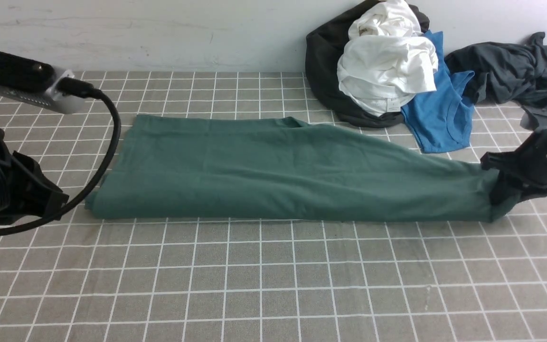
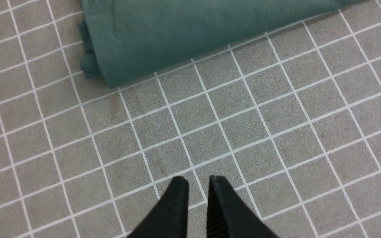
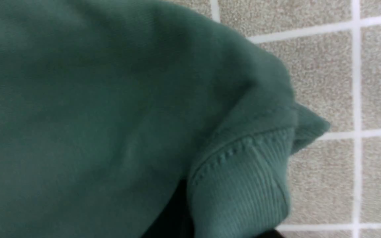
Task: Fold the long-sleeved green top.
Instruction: Use the right arm to clamp the right edge of the fabric, then use the right arm to drag the right edge of the fabric to the left and folds it over the left edge
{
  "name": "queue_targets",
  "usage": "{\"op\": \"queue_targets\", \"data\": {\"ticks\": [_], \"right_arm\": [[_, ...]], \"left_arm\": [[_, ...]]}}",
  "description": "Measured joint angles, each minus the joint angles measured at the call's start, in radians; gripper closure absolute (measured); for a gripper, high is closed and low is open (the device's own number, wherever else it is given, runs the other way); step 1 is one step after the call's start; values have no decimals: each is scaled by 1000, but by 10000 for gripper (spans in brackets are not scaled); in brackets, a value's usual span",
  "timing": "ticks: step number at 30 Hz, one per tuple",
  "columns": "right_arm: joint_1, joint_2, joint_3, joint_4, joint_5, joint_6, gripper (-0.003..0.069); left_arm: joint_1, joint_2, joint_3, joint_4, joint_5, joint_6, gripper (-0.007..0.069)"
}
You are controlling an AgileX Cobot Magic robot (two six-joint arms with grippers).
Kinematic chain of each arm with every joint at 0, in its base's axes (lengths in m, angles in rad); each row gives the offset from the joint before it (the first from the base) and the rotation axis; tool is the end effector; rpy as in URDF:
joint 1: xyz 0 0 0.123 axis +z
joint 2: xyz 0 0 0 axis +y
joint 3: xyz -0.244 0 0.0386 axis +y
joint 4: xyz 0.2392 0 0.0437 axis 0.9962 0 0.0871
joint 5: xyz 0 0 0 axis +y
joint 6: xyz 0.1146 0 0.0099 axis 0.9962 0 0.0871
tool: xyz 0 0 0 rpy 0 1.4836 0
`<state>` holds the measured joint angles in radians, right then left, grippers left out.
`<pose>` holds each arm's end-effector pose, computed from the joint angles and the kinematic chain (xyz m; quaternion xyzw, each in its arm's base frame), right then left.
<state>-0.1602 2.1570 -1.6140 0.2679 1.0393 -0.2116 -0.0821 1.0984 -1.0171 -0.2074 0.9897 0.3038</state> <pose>0.4037 -0.0386 0.1072 0.0378 0.9916 0.1086 0.0586 0.2265 -0.0385 0.2882 0.1538 0.9401 -0.0668 0.2970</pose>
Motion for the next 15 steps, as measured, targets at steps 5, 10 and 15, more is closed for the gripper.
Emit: {"op": "queue_targets", "data": {"ticks": [5,10,15], "right_arm": [[-4,-123,2,-215,45,0,648],[-6,-288,2,-387,44,36,648],[81,-387,2,-278,-2,64,648]], "left_arm": [[0,-1,2,-2,43,0,556],[0,-1,2,-26,25,-1,557],[0,-1,2,-93,1,-1,557]]}}
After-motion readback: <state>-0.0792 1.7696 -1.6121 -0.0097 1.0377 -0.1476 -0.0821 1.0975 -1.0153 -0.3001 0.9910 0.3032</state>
